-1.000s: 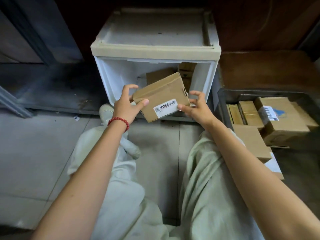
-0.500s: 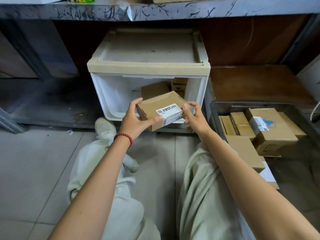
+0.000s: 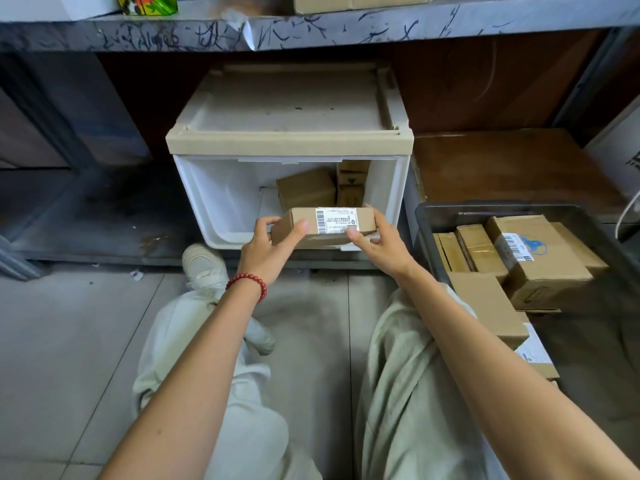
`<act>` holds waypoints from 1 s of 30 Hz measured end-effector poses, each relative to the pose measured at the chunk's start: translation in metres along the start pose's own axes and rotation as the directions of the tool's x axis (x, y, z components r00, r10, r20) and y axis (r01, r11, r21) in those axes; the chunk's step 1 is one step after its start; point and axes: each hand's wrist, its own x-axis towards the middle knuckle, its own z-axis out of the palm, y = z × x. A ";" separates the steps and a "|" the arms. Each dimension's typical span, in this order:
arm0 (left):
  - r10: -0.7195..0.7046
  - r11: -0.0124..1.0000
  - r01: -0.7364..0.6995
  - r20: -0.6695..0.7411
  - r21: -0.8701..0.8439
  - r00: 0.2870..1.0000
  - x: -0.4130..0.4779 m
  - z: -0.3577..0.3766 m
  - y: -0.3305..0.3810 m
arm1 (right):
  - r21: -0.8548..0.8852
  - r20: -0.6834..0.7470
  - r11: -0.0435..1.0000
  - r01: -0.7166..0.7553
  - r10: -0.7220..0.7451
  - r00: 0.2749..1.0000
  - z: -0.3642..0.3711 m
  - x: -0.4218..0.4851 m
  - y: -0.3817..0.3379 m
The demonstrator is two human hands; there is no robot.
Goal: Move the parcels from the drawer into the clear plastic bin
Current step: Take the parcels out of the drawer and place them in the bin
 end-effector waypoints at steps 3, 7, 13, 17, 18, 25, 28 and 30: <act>-0.028 0.999 0.026 0.054 0.039 0.998 0.008 0.005 0.014 | 0.107 -0.020 0.994 0.025 -0.022 1.000 -0.009 -0.003 -0.003; 0.089 0.993 -0.098 0.131 0.063 0.987 0.015 0.034 0.041 | 0.216 -0.267 0.976 -0.040 0.099 0.958 -0.040 -0.018 -0.006; 0.294 0.937 -0.338 0.318 0.089 0.901 0.019 0.122 0.086 | 0.232 -0.548 0.964 -0.127 0.237 0.802 -0.122 -0.071 0.013; 0.381 0.906 -0.422 0.391 0.022 0.838 0.010 0.173 0.114 | 0.221 -0.611 0.953 -0.206 0.300 0.733 -0.164 -0.109 0.020; 0.393 0.895 -0.446 0.432 0.025 0.812 0.005 0.188 0.122 | 0.228 -0.634 0.947 -0.226 0.320 0.703 -0.176 -0.122 0.024; 0.444 0.786 -0.613 0.618 0.079 0.648 -0.040 0.287 0.149 | 0.277 -0.668 0.916 -0.290 0.400 0.628 -0.225 -0.202 0.067; 0.435 0.750 -0.655 0.681 0.088 0.589 -0.056 0.317 0.147 | 0.304 -0.674 0.887 -0.349 0.459 0.580 -0.227 -0.226 0.088; 0.405 0.759 -0.643 0.701 0.099 0.587 -0.062 0.331 0.142 | 0.330 -0.672 0.854 -0.403 0.512 0.535 -0.224 -0.237 0.102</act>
